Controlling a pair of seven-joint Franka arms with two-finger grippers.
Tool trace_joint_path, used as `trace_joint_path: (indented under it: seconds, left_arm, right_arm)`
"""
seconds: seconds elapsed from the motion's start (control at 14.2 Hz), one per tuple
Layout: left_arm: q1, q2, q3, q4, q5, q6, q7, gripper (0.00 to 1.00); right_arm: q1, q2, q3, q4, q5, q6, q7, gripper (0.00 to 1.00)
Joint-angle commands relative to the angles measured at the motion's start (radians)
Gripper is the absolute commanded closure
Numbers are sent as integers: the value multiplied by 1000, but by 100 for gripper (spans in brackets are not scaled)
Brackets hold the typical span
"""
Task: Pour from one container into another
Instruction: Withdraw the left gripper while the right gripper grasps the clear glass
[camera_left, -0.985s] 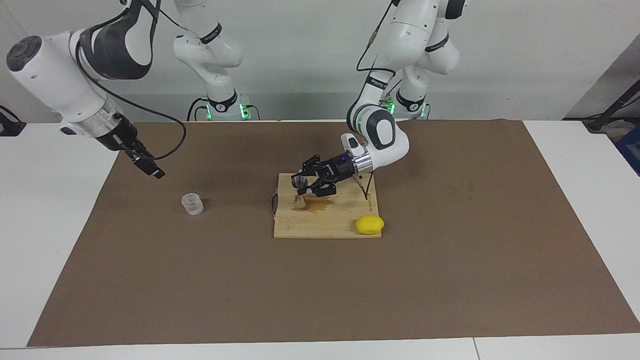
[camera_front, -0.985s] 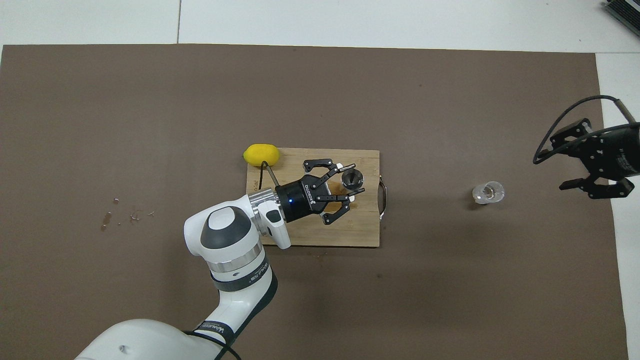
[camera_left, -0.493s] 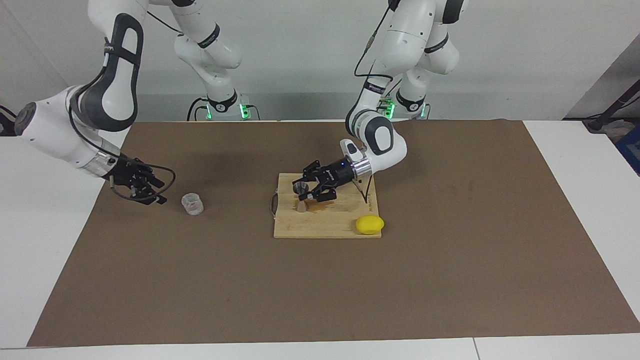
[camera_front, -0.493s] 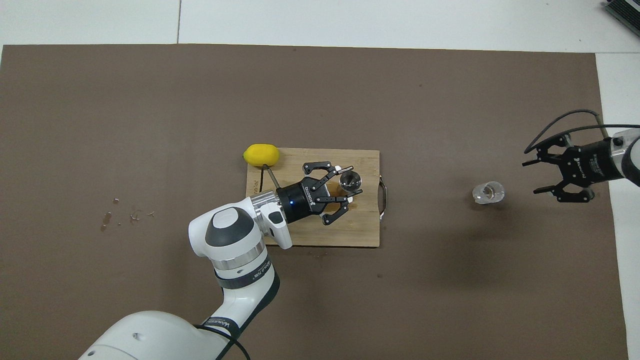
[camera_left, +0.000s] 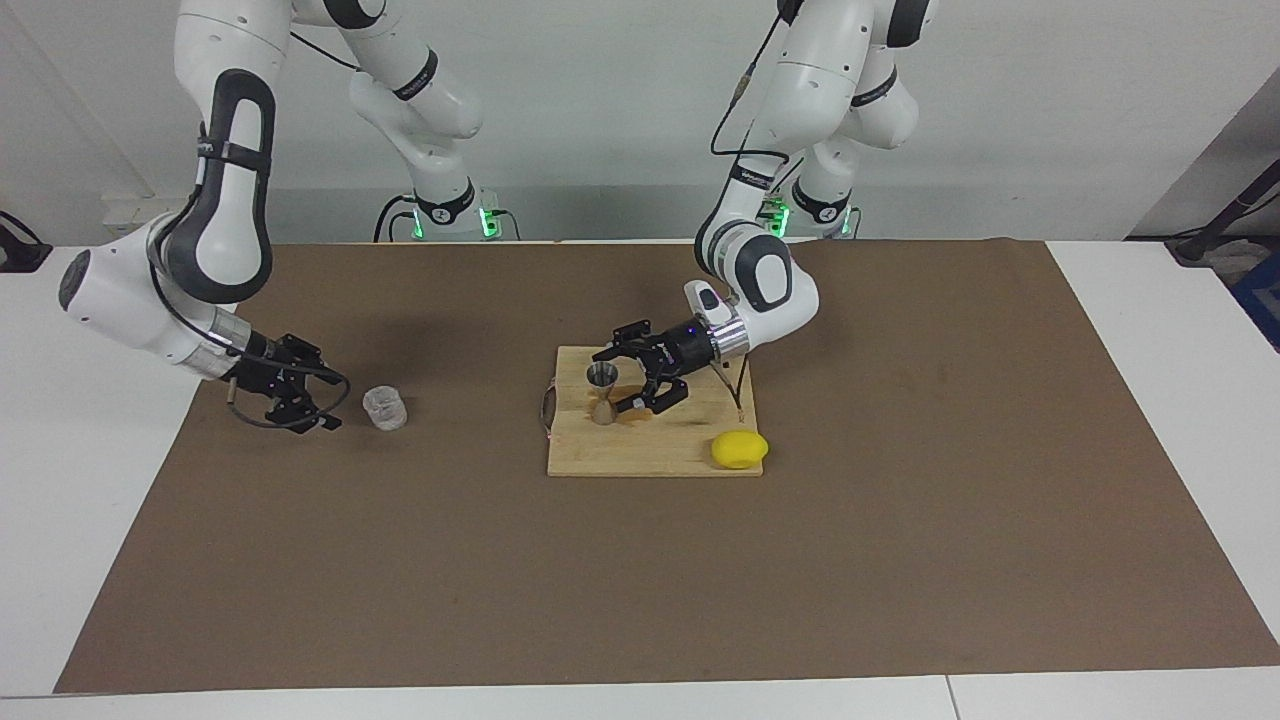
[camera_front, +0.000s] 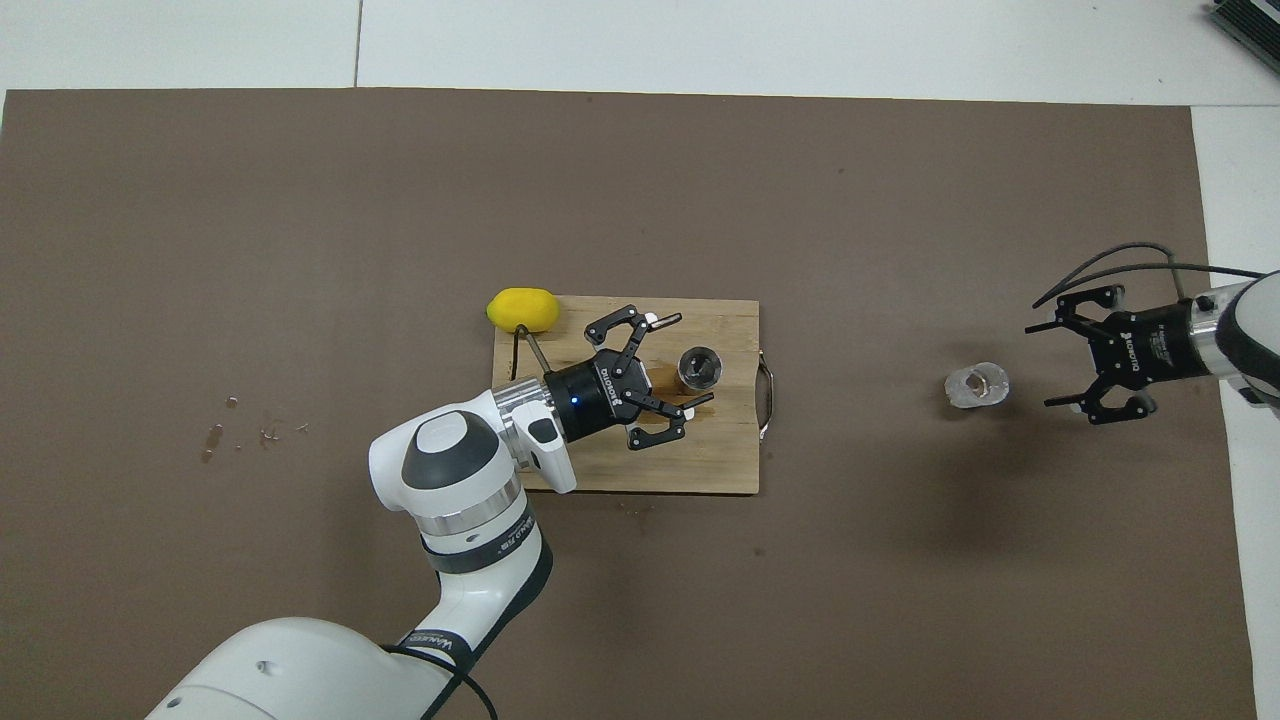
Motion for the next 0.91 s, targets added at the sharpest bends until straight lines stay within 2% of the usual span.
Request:
trace_joint_path:
  seconds: [0.0,0.21,0.42,0.7,0.84]
  left_arm:
    - [38,-75,5,-88,17,-34,29,0]
    - [82,-135,5,-132,94,-34,24,0]
    - [137,-227,5,-183,184,-25,17,0]
    - [234,-354,5,-237,385,-25,-74,0]
    - [272,-392,7,-243,485,-33,-92,0]
  right_arm:
    - [-41,58,11,-2,81,13,9,5]
    - [-36,74,11,-17,116,7,1,5]
    - [-32,60,12,-75,162,11,-20,5]
    - [-22,43,14,-124,213,10,-48,9]
    - [-21,39,14,-126,229,5,-62,15]
